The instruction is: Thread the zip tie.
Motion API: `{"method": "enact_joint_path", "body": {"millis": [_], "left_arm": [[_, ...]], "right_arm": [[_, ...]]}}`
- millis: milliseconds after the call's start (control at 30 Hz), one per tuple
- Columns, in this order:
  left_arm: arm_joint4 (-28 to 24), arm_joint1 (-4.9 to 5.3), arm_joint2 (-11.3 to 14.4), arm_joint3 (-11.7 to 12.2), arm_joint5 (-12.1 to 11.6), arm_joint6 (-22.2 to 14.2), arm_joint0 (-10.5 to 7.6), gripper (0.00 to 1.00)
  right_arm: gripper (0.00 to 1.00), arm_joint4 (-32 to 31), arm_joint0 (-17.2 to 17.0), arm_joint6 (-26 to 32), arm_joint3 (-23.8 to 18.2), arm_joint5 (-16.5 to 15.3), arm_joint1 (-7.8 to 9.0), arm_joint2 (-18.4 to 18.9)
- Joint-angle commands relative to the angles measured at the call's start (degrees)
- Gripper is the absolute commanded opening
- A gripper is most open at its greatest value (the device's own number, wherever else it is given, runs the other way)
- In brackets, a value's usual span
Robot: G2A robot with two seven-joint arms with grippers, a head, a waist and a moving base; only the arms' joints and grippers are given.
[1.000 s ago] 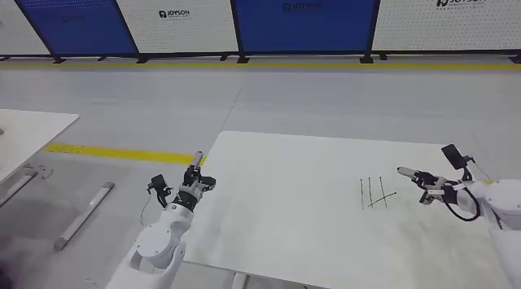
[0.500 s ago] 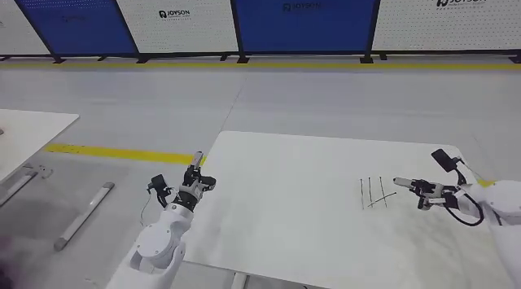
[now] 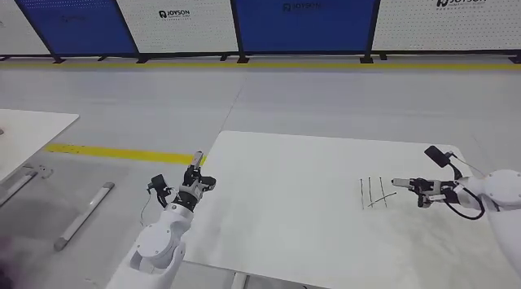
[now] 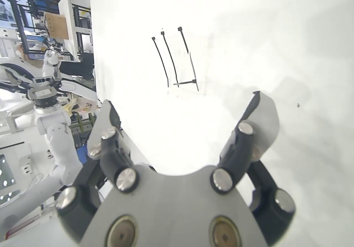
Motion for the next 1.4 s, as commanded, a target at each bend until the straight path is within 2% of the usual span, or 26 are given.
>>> {"method": "enact_joint_path", "body": {"millis": [0,133,300,467,567,867,967,1100,1133,1167,1200,1367], "left_arm": [[0.0,0.0,0.0,0.0,0.0,0.0,0.0,1.0],[0.0,0.0,0.0,0.0,0.0,0.0,0.0,1.0],[0.0,0.0,0.0,0.0,0.0,0.0,0.0,1.0],[0.0,0.0,0.0,0.0,0.0,0.0,0.0,1.0],[0.0,0.0,0.0,0.0,0.0,0.0,0.0,1.0],[0.0,0.0,0.0,0.0,0.0,0.0,0.0,1.0],[0.0,0.0,0.0,0.0,0.0,0.0,0.0,1.0],[0.0,0.0,0.0,0.0,0.0,0.0,0.0,1.0],[0.0,0.0,0.0,0.0,0.0,0.0,0.0,1.0],[0.0,0.0,0.0,0.0,0.0,0.0,0.0,1.0],[0.0,0.0,0.0,0.0,0.0,0.0,0.0,1.0],[0.0,0.0,0.0,0.0,0.0,0.0,0.0,1.0]], "right_arm": [[1.0,-0.1,-0.1,-0.3,0.0,0.1,-0.03,-0.1],[1.0,0.1,-0.1,-1.9,-0.3,0.7,-0.43,-1.3],[1.0,-0.5,2.1,-1.7,2.2,1.1,-1.38,-4.1],[1.0,1.3,5.7,0.2,7.8,-1.7,-3.03,-7.2],[1.0,1.8,7.2,0.0,10.7,-2.0,-3.63,-8.0],[1.0,1.8,7.2,0.0,10.7,-2.0,-3.63,-8.0],[1.0,2.3,6.4,-2.7,10.0,-1.0,-3.59,-7.6],[1.0,2.5,5.8,-3.1,9.5,0.2,-3.3,-7.3],[0.93,2.6,5.7,-2.9,9.6,0.1,-3.24,-7.2],[0.76,2.9,5.6,-2.8,9.8,0.0,-3.19,-7.1],[0.48,3.5,5.6,-2.5,10.1,-0.1,-3.18,-7.0],[0.41,6.9,5.6,-0.6,12.4,-2.3,-3.17,-6.2]]}}
